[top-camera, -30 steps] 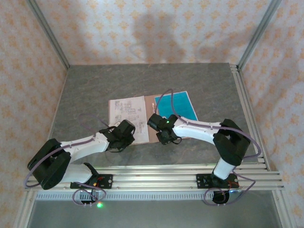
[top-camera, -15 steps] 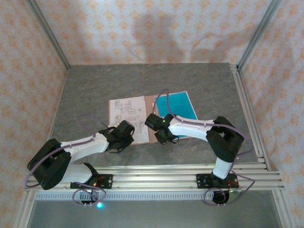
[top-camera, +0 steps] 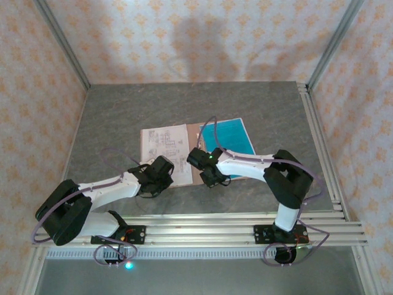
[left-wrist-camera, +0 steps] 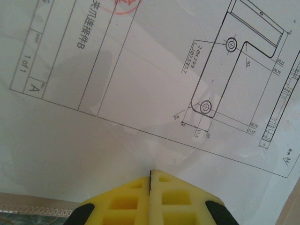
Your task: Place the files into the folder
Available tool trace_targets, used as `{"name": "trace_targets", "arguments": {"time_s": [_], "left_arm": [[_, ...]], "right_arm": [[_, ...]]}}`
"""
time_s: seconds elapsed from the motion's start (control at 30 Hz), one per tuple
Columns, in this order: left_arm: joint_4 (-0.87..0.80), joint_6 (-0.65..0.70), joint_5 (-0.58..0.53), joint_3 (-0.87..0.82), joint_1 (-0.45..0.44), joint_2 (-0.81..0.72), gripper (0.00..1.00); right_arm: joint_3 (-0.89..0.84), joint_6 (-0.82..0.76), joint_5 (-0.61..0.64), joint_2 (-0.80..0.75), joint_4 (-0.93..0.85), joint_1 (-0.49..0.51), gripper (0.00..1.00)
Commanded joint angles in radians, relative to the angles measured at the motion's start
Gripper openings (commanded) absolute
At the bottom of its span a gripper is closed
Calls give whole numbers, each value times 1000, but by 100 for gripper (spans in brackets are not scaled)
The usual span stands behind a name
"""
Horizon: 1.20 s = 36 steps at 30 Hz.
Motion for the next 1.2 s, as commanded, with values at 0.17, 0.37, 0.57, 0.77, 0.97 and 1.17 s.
{"name": "trace_targets", "arguments": {"time_s": [0.17,0.37,0.57,0.77,0.97,1.17], "left_arm": [[-29,20,-16,-1,11,-15,4],[-30,15,-16,-3,11,-16,4],[-31,15,-17,-6,11,-21,3],[-26,15,-14,-6,11,-19,3],[-22,16,-15,-6,11,-14,3],[-15,15,-12,-12,11,-7,3]], "right_arm": [[-11,10,26,20,12,2,19],[-11,12,28,17,7,-1,8],[-44,23,28,-20,16,-24,0],[-72,4,-32,-56,36,-67,0],[-76,-7,-67,-77,55,-87,0],[-82,-50,-118,-109,98,-68,0]]}}
